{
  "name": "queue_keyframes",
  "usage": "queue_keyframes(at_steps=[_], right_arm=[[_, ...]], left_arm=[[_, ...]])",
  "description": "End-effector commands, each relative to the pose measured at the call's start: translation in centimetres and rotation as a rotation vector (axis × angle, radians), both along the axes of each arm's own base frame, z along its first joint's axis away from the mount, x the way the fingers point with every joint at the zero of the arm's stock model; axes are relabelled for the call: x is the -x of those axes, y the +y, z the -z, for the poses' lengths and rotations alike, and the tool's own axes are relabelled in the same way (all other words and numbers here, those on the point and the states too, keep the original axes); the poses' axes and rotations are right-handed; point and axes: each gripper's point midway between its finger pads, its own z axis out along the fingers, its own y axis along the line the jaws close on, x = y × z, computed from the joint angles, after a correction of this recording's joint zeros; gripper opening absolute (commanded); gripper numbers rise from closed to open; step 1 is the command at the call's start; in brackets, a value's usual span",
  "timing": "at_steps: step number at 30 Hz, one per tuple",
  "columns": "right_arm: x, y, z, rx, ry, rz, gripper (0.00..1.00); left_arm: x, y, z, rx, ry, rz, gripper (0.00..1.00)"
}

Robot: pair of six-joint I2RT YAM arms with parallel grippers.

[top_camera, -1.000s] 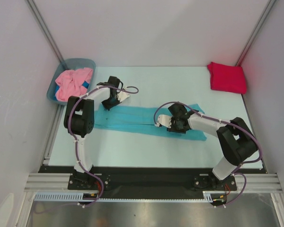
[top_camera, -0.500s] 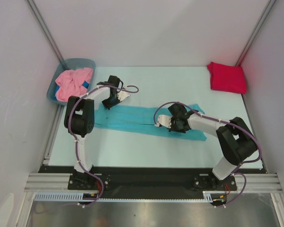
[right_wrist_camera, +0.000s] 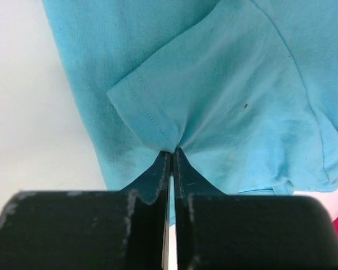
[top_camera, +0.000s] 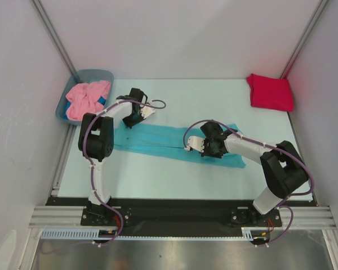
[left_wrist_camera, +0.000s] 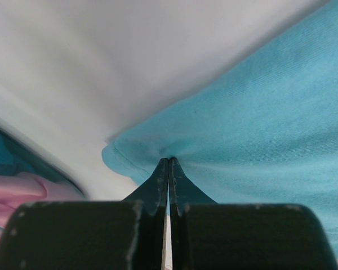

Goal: Fold and stack the t-shirts
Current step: Fold the tshirt

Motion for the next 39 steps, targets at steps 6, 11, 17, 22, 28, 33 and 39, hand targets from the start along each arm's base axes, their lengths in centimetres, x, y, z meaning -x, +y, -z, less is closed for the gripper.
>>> queue_keyframes(at_steps=[6,11,17,22,28,33,39], right_arm=[[0.0,1.6,-2.3,-0.062,0.007,-0.036,0.0],[0.2,1.6,-2.1,-0.057,0.028,-0.048,0.02],[1.1,1.9,-2.2,-0.06,0.075,-0.084,0.02],[1.2,1.8,-2.0,-0.051,0.09,-0.097,0.01],[1.6,1.3,-1.5,-0.02,0.117,-0.089,0.4],[-1.1,1.4,-3.6,-0.089,0.045,0.002,0.45],[-7.9,0.3,-5.2,-0.187,-0.059,0.281,0.2]], left_arm=[[-1.8,-1.3,-1.0,0.011,-0.041,0.03,0.0],[-2.0,-1.3,-1.0,0.007,-0.043,0.03,0.0],[-2.3,-1.5,-1.2,0.009,-0.047,0.03,0.0],[-2.4,-1.6,-1.4,0.006,-0.05,0.033,0.0],[-2.4,-1.4,-1.7,-0.008,-0.055,0.038,0.01],[-2.5,-1.3,-1.9,-0.013,-0.058,0.042,0.01],[-2.7,-1.4,-2.0,-0.012,-0.062,0.042,0.01]])
